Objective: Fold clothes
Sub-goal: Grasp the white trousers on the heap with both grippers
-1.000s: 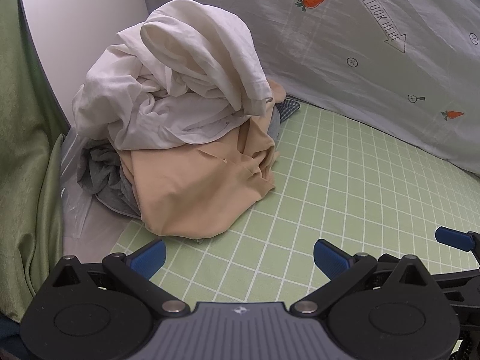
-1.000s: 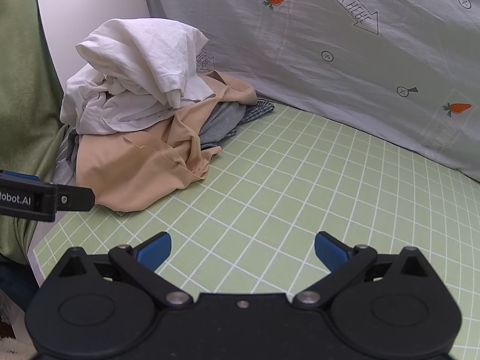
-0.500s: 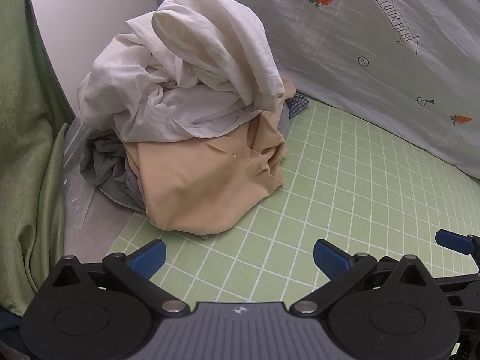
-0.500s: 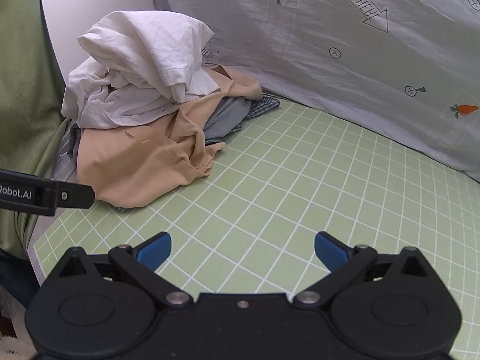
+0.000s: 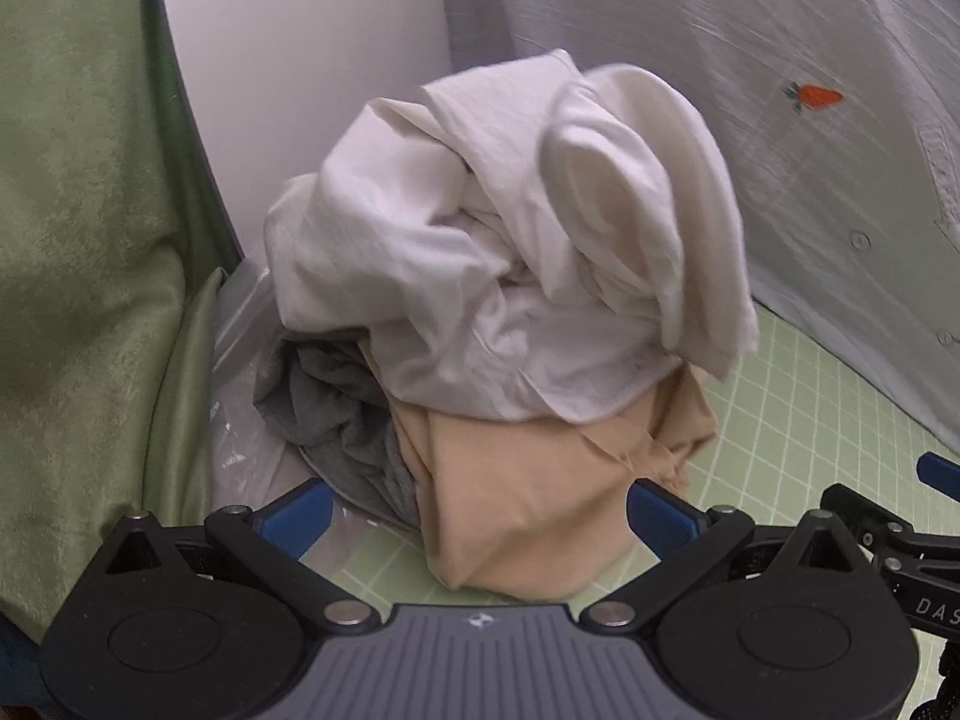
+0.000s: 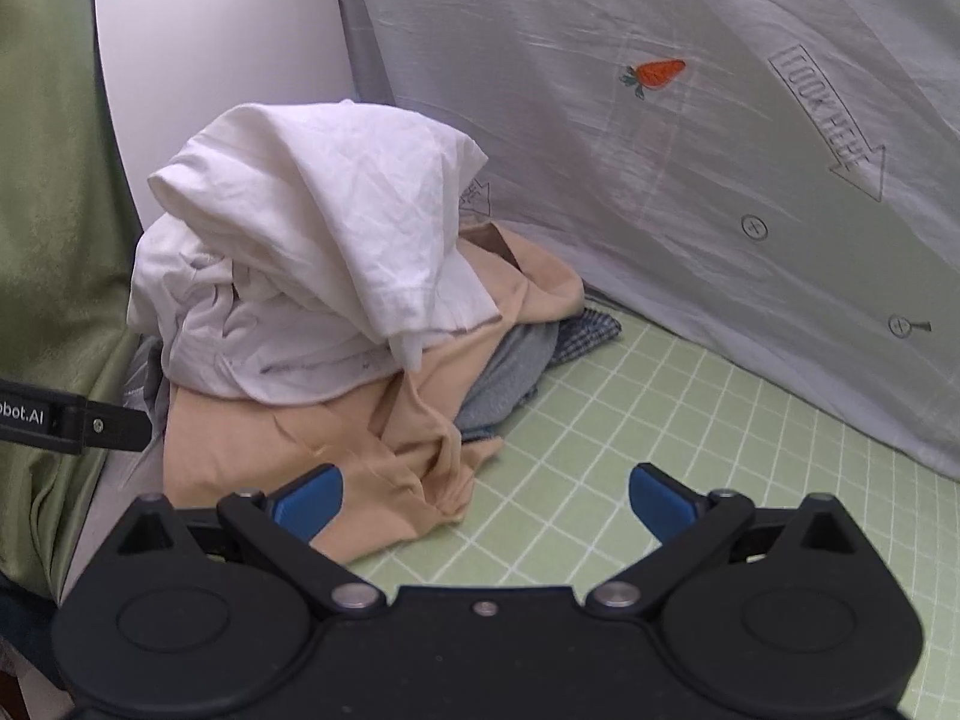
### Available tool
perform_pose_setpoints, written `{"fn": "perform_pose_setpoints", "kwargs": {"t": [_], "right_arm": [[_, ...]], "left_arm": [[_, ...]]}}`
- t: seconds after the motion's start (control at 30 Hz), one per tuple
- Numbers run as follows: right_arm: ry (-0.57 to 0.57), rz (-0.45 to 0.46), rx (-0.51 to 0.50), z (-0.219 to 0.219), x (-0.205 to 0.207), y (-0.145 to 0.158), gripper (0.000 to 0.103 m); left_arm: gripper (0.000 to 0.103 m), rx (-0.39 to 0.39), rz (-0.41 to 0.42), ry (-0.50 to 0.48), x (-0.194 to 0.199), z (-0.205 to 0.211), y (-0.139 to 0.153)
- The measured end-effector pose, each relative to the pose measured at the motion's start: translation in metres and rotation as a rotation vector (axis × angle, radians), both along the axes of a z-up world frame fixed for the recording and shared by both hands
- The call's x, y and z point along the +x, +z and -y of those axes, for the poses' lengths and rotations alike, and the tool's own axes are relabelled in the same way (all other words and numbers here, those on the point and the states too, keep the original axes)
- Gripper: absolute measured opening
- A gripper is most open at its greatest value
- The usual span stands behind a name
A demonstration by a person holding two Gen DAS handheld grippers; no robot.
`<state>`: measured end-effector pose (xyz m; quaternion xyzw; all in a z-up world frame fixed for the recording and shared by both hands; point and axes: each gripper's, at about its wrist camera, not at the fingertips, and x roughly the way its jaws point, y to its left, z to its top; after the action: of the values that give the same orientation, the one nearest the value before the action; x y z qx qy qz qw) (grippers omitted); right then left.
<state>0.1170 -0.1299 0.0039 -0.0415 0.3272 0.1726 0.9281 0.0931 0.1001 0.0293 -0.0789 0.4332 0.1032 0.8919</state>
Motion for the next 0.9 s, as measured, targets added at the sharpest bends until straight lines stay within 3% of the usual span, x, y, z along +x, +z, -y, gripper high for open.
{"fn": "perform_pose_setpoints", "kwargs": {"t": [0.17, 0.27, 0.33, 0.43, 0.47, 0.5, 0.53, 0.63, 0.73, 0.9], "right_arm": [[0.029, 0.023, -0.005, -0.029, 0.056, 0.013, 0.102], [0.055, 0.019, -0.003, -0.045, 0.088, 0.015, 0.092], [0.072, 0.01, 0.002, -0.057, 0.104, 0.014, 0.081], [0.049, 0.017, 0.016, -0.049, 0.107, 0.012, 0.045], [0.029, 0.023, 0.021, -0.04, 0.104, 0.011, 0.026], [0.009, 0.029, 0.025, -0.032, 0.101, 0.011, 0.005], [-0.01, 0.035, 0.029, -0.024, 0.098, 0.011, 0.006], [-0.07, 0.053, 0.042, 0.0, 0.089, 0.01, 0.006], [-0.129, 0.071, 0.055, 0.024, 0.081, 0.008, 0.005], [-0.236, 0.003, 0.063, 0.059, 0.067, -0.01, 0.005]], "left_arm": [[0.101, -0.033, 0.021, 0.088, 0.05, -0.048, 0.017], [0.092, -0.081, 0.011, 0.113, 0.077, -0.07, 0.016], [0.08, -0.138, -0.001, 0.113, 0.091, -0.08, 0.01], [0.057, -0.222, 0.01, 0.122, 0.099, -0.089, 0.002], [0.055, -0.239, 0.019, 0.131, 0.1, -0.09, 0.0], [0.045, -0.243, 0.039, 0.138, 0.099, -0.089, 0.0], [0.031, -0.238, 0.06, 0.14, 0.097, -0.087, 0.001], [0.023, -0.182, 0.078, 0.148, 0.09, -0.076, 0.005], [0.019, -0.132, 0.086, 0.125, 0.082, -0.062, 0.008], [0.018, -0.09, 0.085, 0.08, 0.068, -0.036, 0.008]]}}
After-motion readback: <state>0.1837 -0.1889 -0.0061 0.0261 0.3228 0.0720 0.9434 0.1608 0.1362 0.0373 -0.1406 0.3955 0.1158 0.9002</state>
